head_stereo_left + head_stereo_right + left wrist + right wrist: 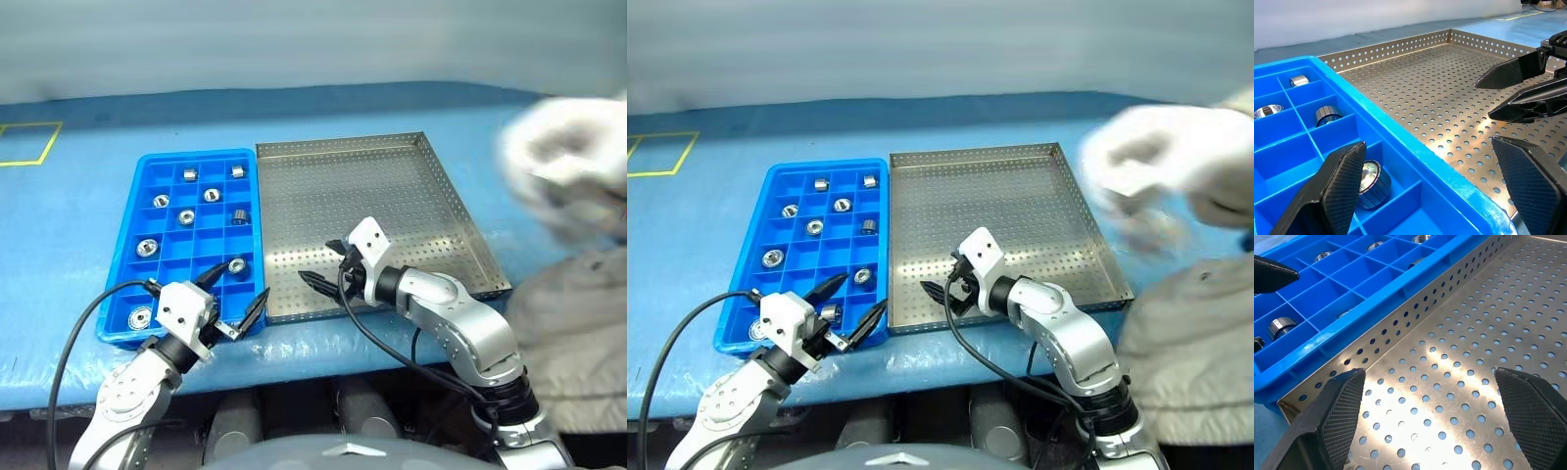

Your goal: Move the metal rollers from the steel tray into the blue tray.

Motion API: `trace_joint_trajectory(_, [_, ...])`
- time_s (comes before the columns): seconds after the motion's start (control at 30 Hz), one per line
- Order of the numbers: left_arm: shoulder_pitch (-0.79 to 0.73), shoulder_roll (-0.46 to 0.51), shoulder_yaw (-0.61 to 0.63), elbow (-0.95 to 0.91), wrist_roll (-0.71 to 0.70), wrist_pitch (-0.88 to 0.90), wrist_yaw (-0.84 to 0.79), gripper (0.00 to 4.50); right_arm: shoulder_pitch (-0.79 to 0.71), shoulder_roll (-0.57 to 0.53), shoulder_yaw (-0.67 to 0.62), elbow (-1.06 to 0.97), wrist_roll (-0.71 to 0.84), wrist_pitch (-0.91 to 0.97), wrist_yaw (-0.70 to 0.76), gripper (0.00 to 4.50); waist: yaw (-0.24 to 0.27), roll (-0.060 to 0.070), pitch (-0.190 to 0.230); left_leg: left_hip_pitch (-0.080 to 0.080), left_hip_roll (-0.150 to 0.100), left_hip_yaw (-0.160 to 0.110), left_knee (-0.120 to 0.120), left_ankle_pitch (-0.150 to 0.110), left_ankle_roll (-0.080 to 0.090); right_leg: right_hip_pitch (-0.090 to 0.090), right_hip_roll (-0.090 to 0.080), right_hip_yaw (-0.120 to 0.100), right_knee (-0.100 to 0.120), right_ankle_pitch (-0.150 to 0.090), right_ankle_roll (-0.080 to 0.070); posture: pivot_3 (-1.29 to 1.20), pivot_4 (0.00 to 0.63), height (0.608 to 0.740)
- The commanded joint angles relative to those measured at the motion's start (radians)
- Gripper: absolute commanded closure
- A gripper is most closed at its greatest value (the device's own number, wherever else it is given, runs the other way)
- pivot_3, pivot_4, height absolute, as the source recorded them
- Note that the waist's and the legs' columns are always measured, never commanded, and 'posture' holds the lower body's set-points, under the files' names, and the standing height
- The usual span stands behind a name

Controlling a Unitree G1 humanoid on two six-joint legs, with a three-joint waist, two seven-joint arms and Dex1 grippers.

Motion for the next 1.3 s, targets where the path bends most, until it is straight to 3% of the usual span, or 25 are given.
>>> trace_joint_trajectory(0.03, [-0.005,0.003,0.011,-0.021,0.002,-0.017,0.0,0.0,-0.008,0.005,-0.008,-0.026,0.016,-0.011,-0.003,0.04,0.0,0.0,0.0,0.0,0.0,0.0,0.0,0.0,0.0,0.0,0.0,0.0,0.0,0.0,0.0,-0.02,0.15,0.74])
trace_joint_trajectory(1.3, [-0.008,-0.001,-0.004,-0.008,0.004,-0.026,-0.013,0.0,0.01,-0.005,-0.002,-0.055,0.018,-0.005,-0.024,0.04,-0.016,0.0,0.0,0.0,0.0,0.0,0.001,0.0,0.0,0.001,0.0,0.0,0.0,0.0,0.001,-0.05,0.15,0.74])
